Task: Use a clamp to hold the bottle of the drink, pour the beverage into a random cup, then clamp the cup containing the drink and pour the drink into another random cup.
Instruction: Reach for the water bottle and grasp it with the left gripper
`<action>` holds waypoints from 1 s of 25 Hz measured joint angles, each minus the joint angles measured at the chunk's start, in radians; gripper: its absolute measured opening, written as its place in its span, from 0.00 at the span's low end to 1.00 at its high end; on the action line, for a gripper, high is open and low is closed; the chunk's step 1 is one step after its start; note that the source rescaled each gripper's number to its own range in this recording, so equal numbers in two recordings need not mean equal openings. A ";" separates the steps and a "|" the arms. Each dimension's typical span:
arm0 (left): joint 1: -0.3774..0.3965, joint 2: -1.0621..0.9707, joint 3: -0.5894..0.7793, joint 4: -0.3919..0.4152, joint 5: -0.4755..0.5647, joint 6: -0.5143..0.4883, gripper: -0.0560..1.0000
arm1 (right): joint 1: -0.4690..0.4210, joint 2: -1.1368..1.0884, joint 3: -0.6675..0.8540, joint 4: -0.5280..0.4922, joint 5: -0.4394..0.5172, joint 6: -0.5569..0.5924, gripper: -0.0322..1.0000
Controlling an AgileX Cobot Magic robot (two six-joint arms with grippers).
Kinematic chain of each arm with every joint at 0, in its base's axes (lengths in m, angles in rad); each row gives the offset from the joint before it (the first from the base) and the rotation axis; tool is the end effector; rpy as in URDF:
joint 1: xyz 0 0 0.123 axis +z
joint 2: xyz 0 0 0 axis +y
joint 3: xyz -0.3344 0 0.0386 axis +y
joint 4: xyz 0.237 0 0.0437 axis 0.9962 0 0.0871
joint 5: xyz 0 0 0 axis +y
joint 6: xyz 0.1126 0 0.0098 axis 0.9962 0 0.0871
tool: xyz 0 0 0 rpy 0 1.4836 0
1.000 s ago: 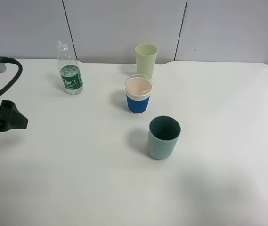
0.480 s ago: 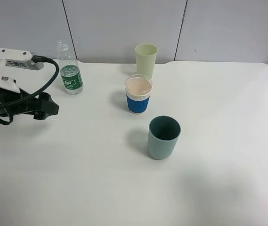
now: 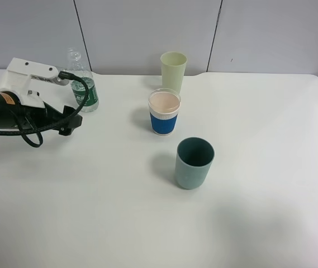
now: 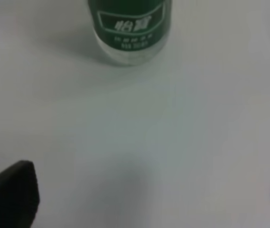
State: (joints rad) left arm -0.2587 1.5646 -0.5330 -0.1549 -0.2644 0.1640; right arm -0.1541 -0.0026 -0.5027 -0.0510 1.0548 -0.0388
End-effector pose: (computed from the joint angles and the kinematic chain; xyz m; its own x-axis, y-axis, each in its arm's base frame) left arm 0.2750 -0.0681 0.2054 -0.6068 0.1755 -0.7752 0.2341 0.9715 0.0366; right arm -0.0474 0.0023 0.2634 -0.4516 0.0055 -0.8922 0.1640 0.9834 -0.0770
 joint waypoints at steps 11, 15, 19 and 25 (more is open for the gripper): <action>0.000 0.173 -0.002 0.045 -0.337 -0.008 1.00 | 0.000 0.000 0.000 0.000 0.000 0.000 0.99; 0.000 0.252 -0.003 0.045 -0.497 -0.053 1.00 | 0.000 0.000 0.000 0.000 0.000 0.000 0.99; 0.000 0.323 -0.004 0.063 -0.676 -0.150 1.00 | 0.000 0.000 0.000 0.000 0.000 0.000 0.99; 0.000 0.392 -0.010 0.096 -0.802 -0.184 1.00 | 0.000 0.000 0.000 0.000 0.000 0.000 0.99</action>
State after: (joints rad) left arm -0.2587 1.9565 -0.5434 -0.0592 -1.0666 -0.0203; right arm -0.1541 -0.0026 -0.5027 -0.0510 1.0548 -0.0388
